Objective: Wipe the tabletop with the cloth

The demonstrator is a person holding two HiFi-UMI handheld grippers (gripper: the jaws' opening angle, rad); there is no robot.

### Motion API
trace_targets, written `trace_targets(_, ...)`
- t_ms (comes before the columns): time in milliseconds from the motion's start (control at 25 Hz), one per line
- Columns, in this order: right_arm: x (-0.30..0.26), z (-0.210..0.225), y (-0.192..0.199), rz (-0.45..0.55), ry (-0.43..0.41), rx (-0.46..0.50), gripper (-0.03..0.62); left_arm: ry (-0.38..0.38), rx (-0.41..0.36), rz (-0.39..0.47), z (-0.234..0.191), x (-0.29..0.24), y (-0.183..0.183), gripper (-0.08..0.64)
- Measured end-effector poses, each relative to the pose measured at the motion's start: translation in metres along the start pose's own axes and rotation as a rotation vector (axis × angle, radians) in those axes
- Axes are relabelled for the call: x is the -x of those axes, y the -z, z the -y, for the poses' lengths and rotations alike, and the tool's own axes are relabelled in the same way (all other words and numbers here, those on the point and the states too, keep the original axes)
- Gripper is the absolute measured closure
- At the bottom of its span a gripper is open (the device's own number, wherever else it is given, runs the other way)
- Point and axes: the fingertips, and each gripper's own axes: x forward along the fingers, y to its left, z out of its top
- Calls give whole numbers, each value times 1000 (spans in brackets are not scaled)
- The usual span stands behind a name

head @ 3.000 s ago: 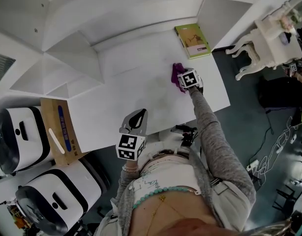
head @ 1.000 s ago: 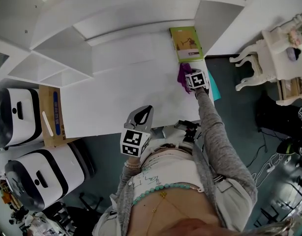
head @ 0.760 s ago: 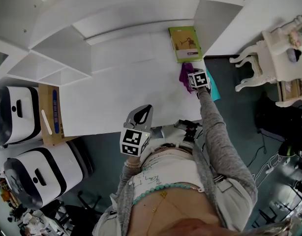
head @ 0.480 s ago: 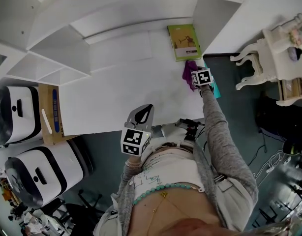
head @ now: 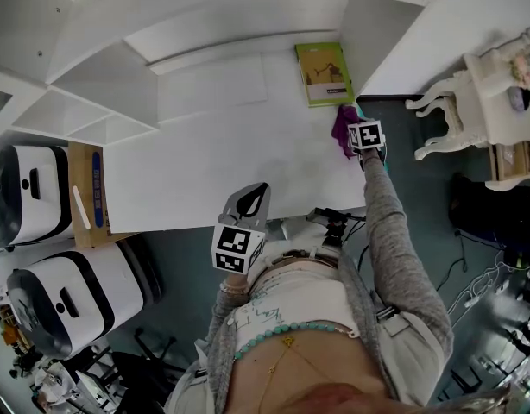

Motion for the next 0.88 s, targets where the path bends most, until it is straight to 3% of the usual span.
trace_targets(360,3,19,1,-6,34,23,486,-22,12,-2,2,3,1,560)
trace_targets(560,4,33,4,2,52,-21,491,-33,22,-8,-1,7,7,560)
trace_targets(880,12,26,13,29,90,36,497,-17,11,0,5,1,3,560)
